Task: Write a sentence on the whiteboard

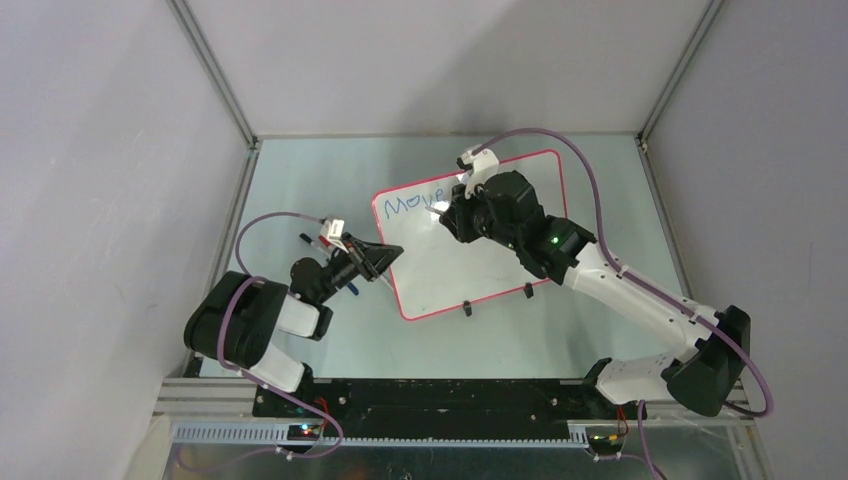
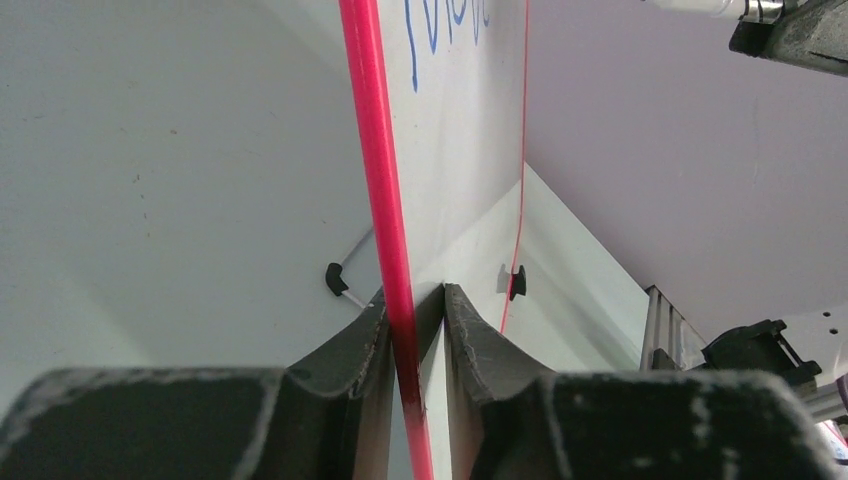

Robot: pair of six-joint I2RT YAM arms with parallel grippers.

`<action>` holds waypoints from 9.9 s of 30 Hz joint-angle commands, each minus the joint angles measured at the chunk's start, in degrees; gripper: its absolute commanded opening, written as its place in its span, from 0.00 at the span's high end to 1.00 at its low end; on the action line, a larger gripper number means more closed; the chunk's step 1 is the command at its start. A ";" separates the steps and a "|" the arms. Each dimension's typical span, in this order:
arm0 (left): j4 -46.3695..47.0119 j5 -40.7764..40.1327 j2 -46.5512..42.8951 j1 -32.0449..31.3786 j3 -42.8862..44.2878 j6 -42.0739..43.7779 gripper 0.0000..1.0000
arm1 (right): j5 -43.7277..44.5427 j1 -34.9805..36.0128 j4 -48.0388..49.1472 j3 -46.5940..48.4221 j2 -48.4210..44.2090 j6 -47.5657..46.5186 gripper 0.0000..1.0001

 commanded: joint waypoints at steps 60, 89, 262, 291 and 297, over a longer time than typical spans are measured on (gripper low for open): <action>2.28 0.52 -0.07 -0.66 1.62 2.04 0.78 | 11.49 3.58 -11.34 11.87 11.07 -5.25 1.00; 2.10 0.43 -0.31 -0.63 1.53 2.21 0.83 | 12.51 2.78 -12.44 12.74 13.09 -4.49 1.00; 2.20 -0.11 -0.43 -0.63 1.29 2.21 0.84 | 10.93 2.01 -9.86 4.26 3.30 -3.55 1.00; 2.20 0.07 -0.45 -0.69 1.31 2.21 0.84 | 13.91 3.93 -10.49 4.89 8.16 -4.82 1.00; 2.20 0.05 -0.41 -0.63 1.24 2.21 0.84 | 14.57 3.69 -10.84 4.92 8.38 -4.66 1.00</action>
